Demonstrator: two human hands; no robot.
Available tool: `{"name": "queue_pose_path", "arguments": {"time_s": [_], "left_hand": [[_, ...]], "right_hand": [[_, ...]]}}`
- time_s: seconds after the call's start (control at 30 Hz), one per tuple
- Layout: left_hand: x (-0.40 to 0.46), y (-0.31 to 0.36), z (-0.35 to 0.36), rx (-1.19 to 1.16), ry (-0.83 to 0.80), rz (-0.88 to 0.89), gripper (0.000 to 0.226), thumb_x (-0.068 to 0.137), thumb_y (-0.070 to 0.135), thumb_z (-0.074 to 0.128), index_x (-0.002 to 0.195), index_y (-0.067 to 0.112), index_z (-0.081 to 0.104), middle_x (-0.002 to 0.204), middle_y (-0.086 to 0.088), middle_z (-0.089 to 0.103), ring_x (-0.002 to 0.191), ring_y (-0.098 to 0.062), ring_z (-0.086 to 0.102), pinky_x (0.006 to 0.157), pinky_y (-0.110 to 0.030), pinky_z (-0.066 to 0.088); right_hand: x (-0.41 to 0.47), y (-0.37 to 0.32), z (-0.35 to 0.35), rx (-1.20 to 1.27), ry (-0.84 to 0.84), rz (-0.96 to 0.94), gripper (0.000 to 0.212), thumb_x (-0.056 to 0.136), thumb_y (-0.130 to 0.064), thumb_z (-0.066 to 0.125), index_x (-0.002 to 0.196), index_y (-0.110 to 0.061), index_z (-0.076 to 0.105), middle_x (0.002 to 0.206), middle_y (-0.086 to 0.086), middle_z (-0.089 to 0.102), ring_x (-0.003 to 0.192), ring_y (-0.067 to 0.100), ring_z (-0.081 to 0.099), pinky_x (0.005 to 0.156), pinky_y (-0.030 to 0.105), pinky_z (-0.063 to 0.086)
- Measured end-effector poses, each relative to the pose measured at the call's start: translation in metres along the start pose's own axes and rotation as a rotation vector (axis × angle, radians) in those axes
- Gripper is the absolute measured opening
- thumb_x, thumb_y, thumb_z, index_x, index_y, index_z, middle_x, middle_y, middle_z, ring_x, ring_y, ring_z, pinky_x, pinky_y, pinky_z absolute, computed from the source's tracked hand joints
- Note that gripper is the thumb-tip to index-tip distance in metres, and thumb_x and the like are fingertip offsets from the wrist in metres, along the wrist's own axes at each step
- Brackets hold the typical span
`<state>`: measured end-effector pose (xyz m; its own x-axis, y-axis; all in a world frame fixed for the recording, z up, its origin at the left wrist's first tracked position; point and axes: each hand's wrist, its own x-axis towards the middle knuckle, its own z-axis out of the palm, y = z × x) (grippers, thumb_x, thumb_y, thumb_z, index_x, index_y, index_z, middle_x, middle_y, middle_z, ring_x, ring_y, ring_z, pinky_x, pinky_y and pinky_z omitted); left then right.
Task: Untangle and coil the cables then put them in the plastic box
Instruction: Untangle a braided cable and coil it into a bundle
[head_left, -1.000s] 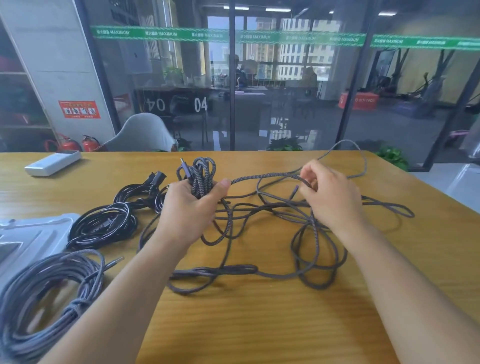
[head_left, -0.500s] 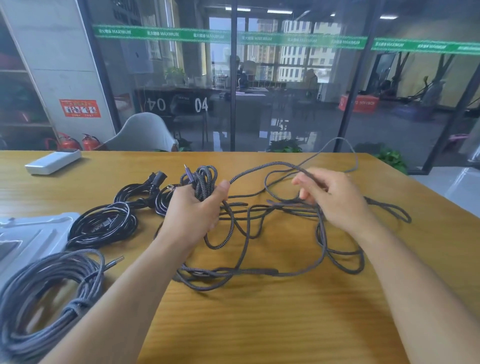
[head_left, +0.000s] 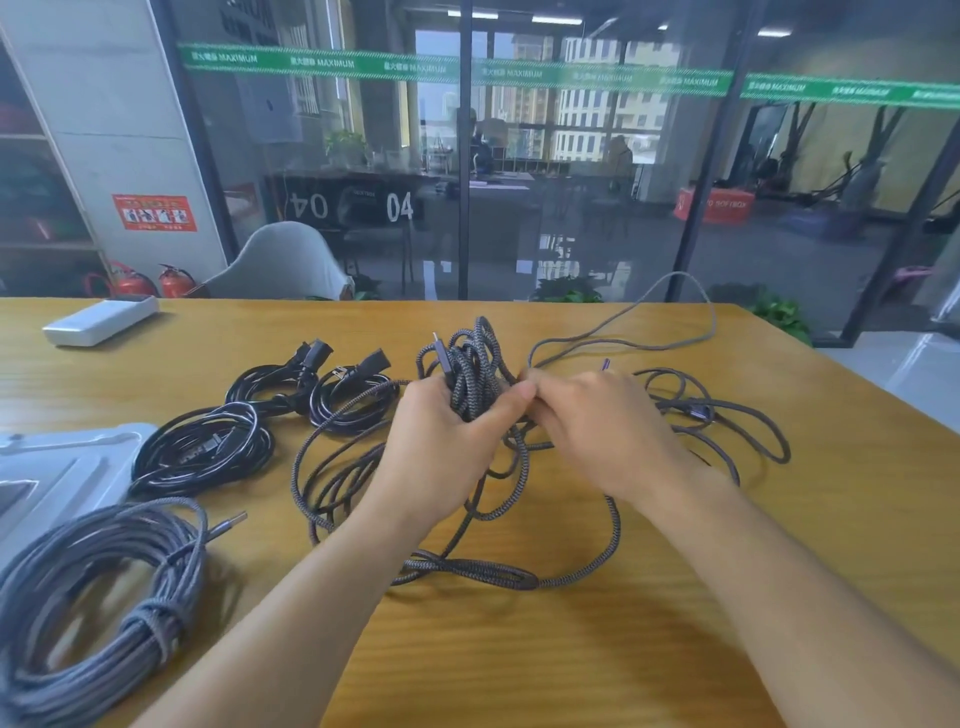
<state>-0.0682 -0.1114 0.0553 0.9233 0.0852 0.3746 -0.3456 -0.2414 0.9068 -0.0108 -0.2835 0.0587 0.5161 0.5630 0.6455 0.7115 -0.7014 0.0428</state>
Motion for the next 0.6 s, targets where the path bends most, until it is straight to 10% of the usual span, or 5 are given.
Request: {"name": "queue_pose_path", "arguments": {"time_s": [0.17,0.27,0.43,0.6], "left_hand": [[0.002,0.0,-0.01,-0.02,0.079,0.004,0.025,0.099,0.035,0.069,0.075,0.03,0.069,0.051,-0.004,0.046,0.048,-0.022,0.039,0.051,-0.035,0.038],[0.002,-0.003,-0.011,-0.122,0.046,-0.014,0.023,0.101,0.026,0.068,0.089,0.006,0.07,0.052,-0.005,0.041,0.048,-0.022,0.035,0.053,-0.035,0.037],[0.002,-0.002,-0.01,-0.194,0.017,0.022,0.04,0.099,0.021,0.071,0.083,-0.013,0.056,0.049,-0.006,0.039,0.046,-0.022,0.033,0.053,-0.039,0.034],[0.003,-0.001,-0.007,-0.212,0.082,-0.001,0.038,0.101,0.015,0.067,0.074,-0.006,0.052,0.048,-0.004,0.042,0.044,-0.021,0.035,0.054,-0.038,0.035]], "right_hand": [[0.002,-0.007,-0.004,-0.002,0.087,-0.005,0.04,0.109,-0.043,0.038,0.077,-0.019,0.045,0.048,-0.012,0.033,0.038,0.019,0.04,0.039,0.028,0.023],[0.003,-0.013,-0.002,0.058,0.094,-0.003,0.041,0.108,-0.044,0.035,0.079,-0.019,0.05,0.05,-0.013,0.037,0.038,0.019,0.041,0.04,0.024,0.019],[0.001,-0.014,0.0,0.141,0.004,-0.002,0.051,0.106,-0.047,0.024,0.119,-0.023,0.067,0.066,-0.004,0.069,0.054,0.021,0.064,0.046,0.036,0.046],[0.001,-0.017,-0.001,0.144,-0.101,0.02,0.036,0.101,-0.045,0.035,0.106,-0.021,0.062,0.058,-0.014,0.049,0.049,0.011,0.043,0.047,0.027,0.027]]}}
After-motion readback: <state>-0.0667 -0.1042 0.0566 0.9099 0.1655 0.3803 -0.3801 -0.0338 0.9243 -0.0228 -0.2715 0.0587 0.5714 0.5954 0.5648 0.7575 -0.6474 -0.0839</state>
